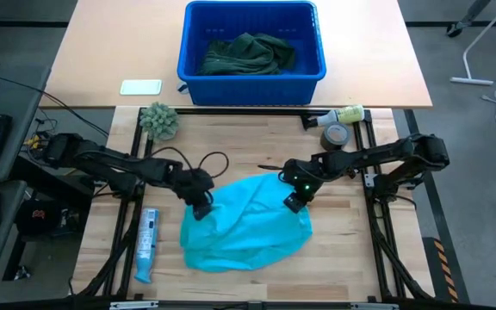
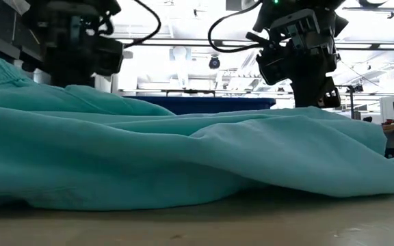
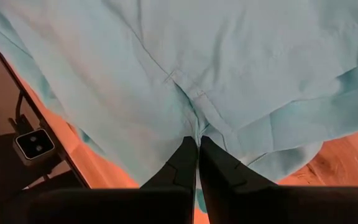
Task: Fold laundry
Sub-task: Fold the light blue shorts
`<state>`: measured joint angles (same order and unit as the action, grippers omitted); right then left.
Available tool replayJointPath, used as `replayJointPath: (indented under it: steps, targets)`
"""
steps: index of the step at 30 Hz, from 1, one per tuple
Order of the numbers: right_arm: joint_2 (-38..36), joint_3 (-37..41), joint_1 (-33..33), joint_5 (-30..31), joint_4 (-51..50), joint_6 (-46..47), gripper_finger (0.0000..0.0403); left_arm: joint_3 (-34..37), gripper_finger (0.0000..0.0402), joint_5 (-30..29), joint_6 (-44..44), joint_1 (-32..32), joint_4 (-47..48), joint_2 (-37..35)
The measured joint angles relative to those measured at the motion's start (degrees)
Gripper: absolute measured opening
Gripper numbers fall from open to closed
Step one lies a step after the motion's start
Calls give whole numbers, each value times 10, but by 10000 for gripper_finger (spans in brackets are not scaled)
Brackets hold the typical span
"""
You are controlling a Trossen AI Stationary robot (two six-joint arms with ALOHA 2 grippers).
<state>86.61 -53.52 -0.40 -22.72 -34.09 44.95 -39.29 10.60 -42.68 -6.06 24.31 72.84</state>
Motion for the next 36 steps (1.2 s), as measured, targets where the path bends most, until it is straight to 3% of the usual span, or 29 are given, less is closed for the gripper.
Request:
replayJointPath:
  steps: [9, 14, 23, 33, 36]
  targets:
    - [0, -1, 1, -8, 0, 7, 0, 72, 0, -47, -28, -14, -91, 85]
    - [0, -1, 13, -32, -7, 27, 0, 79, 0, -37, -46, -7, -138, 136]
    - [0, -1, 73, -77, -71, 25, 0, 82, 0, -22, 0, 6, -155, 138]
    - [0, 0, 112, -85, -164, -25, 0, 83, 0, -16, 36, 8, -154, 136]
    - [0, 0, 111, -99, -132, -4, 0, 84, 0, -17, 38, 8, -155, 133]
